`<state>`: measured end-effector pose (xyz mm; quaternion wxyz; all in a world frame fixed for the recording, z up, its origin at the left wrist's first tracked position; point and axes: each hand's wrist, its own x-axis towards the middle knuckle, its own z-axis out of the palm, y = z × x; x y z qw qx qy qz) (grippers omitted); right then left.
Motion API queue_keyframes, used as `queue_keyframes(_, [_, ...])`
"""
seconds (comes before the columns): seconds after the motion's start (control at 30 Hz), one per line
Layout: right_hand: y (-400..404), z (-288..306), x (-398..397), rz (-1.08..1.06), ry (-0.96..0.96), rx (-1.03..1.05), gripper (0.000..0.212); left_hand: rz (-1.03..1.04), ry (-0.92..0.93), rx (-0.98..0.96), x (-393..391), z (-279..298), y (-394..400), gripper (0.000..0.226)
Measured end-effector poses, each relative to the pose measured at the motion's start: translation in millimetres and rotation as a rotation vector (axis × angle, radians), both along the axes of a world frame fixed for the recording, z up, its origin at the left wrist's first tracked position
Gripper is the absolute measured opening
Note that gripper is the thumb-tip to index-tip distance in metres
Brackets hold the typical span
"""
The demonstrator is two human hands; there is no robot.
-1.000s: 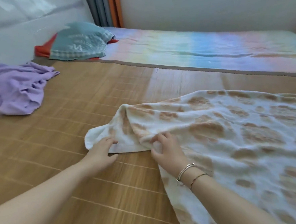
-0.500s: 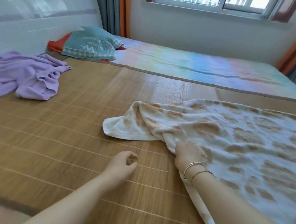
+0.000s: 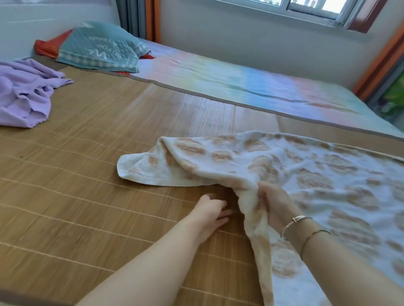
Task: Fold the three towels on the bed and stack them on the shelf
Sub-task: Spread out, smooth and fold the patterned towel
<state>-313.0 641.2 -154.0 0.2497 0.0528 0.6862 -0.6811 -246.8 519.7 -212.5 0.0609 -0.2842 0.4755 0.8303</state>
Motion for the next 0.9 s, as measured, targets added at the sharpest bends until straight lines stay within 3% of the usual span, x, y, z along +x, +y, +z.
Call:
queue_keyframes(0.1, [6.3,-8.0,-13.0,-0.066,0.05,-0.011,0.027,-0.012,0.015,0.004,-18.3,-7.3,14.6,0.053])
queue_keyframes(0.3, [38.1,-30.5,-61.6,-0.259,0.275,0.408,0.014,0.153,0.095,-0.086,-54.0,-15.8,20.2,0.039])
queue_keyframes(0.4, [47.3,-56.5,-77.8,-0.154,0.31,0.534,0.018,0.207,0.117,-0.117,-72.7,-21.7,19.5,0.045])
queue_keyframes(0.67, [52.2,-70.1,-89.2,0.167,0.296,0.733,0.021,0.237,0.129,-0.148,-93.3,-16.7,27.9,0.011])
queue_keyframes(0.9, [35.1,-62.7,-62.2,0.283,0.493,0.902,0.009,0.129,0.336,-0.085,-58.0,9.7,-1.3,0.034])
